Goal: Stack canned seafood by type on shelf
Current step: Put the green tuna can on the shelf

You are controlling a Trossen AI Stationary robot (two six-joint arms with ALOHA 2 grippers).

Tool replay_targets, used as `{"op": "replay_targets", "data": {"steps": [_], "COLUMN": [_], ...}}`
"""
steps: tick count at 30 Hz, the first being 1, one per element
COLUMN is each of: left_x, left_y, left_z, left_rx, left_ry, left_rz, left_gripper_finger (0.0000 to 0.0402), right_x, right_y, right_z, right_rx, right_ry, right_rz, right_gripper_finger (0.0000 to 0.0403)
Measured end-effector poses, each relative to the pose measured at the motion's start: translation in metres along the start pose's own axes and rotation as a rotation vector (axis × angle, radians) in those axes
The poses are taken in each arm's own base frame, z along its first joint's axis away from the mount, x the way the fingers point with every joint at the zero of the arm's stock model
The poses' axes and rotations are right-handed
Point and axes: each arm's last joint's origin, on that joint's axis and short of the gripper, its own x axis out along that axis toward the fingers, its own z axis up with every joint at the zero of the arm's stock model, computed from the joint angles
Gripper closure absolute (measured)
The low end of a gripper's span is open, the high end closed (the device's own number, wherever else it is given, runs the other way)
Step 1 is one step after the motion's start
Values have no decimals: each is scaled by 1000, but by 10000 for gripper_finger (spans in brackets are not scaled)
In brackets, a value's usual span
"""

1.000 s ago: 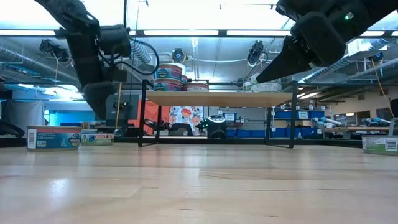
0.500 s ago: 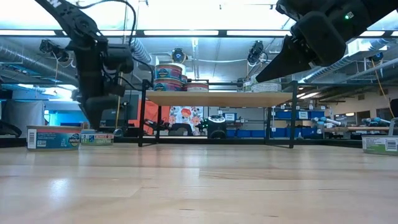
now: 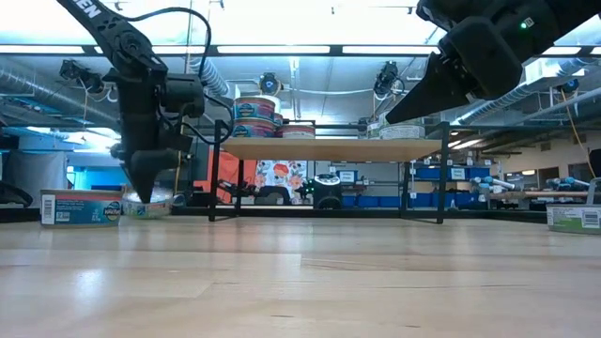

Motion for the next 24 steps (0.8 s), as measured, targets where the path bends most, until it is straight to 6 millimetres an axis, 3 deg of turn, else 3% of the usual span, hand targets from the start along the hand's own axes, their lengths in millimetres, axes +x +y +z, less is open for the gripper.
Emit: {"op": "replay_targets", "data": {"steps": [18, 24], "left_x": [-5, -18], "left_y": [-7, -12], "left_z": [-2, 8], "left_rx": [21, 45], "left_ry": [-25, -57], "left_rz": [63, 51], "left_gripper_finger": [392, 392], "right_x": [0, 0], "right_y": [0, 0], "right_z": [0, 0], "right_rx": [-5, -5], "right_ry": [-2, -2], "right_rz": [1, 1], "right_gripper_finger": [398, 398]}}
